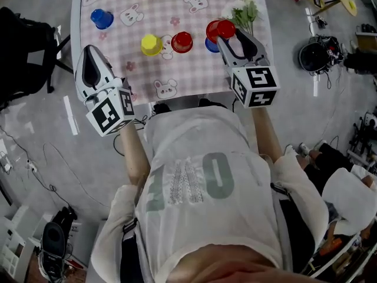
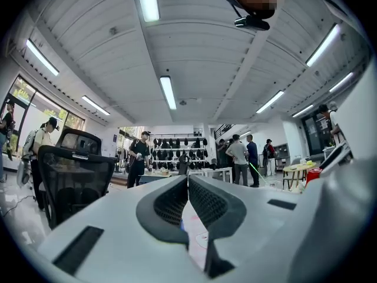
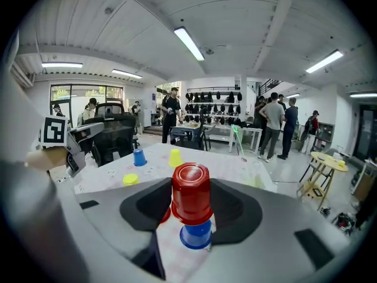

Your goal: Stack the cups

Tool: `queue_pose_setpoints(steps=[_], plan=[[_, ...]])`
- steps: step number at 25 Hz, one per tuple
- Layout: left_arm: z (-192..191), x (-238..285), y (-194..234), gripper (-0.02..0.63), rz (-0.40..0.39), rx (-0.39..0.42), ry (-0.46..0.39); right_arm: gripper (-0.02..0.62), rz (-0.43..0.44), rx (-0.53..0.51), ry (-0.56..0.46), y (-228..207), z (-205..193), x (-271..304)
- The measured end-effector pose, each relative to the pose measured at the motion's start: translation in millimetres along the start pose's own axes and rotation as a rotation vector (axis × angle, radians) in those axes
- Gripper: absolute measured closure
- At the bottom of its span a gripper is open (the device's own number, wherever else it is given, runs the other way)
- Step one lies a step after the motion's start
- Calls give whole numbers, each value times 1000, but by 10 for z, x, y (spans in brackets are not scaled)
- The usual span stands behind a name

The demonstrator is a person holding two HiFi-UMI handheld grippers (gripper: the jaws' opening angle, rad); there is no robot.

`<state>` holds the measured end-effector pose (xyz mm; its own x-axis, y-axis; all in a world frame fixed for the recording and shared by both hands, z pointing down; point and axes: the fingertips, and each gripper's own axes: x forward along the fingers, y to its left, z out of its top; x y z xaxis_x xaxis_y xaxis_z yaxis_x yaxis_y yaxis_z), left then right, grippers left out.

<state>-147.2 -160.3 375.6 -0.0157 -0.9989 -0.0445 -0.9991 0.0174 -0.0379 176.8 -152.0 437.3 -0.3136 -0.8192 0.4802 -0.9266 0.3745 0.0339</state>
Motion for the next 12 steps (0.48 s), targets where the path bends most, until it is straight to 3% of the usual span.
queue_pose_setpoints(steps=[8, 12], plan=[[-22, 40, -27, 577, -14, -1, 0, 385, -50, 58, 45, -122, -280, -1], [-40, 44, -10, 577, -15, -4, 3, 385, -33, 90, 54, -63, -336, 62]])
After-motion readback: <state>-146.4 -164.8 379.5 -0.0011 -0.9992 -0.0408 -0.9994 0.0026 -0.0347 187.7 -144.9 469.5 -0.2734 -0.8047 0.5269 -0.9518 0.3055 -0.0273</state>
